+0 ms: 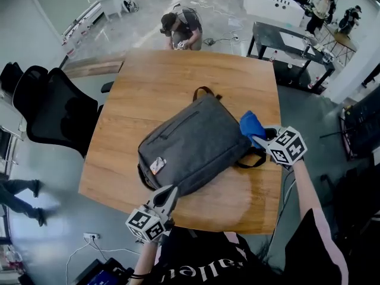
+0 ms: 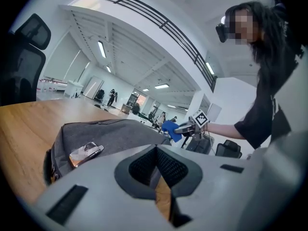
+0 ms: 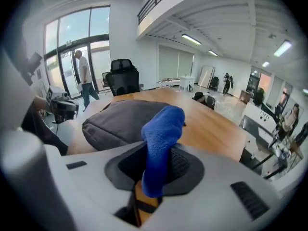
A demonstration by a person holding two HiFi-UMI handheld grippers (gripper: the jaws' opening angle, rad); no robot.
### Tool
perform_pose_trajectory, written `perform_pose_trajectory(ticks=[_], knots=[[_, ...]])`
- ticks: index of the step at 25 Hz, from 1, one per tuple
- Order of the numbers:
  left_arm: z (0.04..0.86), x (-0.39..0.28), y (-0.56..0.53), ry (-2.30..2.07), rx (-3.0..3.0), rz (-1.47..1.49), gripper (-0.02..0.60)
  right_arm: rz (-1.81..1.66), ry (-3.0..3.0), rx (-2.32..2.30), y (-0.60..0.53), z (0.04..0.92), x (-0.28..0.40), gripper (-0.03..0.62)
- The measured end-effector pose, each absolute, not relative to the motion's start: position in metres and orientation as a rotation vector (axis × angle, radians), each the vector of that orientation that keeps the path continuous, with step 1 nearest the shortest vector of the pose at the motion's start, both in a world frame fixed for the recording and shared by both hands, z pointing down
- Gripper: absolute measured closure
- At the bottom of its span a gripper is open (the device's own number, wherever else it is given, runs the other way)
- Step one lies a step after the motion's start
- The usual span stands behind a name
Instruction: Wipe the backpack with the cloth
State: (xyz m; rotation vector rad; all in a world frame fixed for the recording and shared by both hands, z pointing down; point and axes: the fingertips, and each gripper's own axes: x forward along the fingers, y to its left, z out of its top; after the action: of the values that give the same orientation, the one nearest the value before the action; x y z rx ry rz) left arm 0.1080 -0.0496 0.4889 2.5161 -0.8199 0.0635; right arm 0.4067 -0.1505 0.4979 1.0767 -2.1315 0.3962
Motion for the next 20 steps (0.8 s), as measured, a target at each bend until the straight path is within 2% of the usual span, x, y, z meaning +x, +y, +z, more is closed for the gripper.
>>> perform_pose_trajectory(ticks=[4, 11, 20], knots=[[0.493, 0.112, -0.059, -0.840, 2.490, 0.084, 0.580, 0.214, -2.101, 1.021, -0.228, 0.496, 0.428, 0.507], [0.498, 0.112, -0.063, -0.873, 2.444, 0.139, 0.580, -0.009, -2.045, 0.916, -0.331, 0.532, 0.412, 0.507], [0.516, 0.096, -0.063, -0.916, 2.396, 0.178, 0.580, -0.034, -2.063, 0.799, -0.349, 0.568, 0.388, 0.507]])
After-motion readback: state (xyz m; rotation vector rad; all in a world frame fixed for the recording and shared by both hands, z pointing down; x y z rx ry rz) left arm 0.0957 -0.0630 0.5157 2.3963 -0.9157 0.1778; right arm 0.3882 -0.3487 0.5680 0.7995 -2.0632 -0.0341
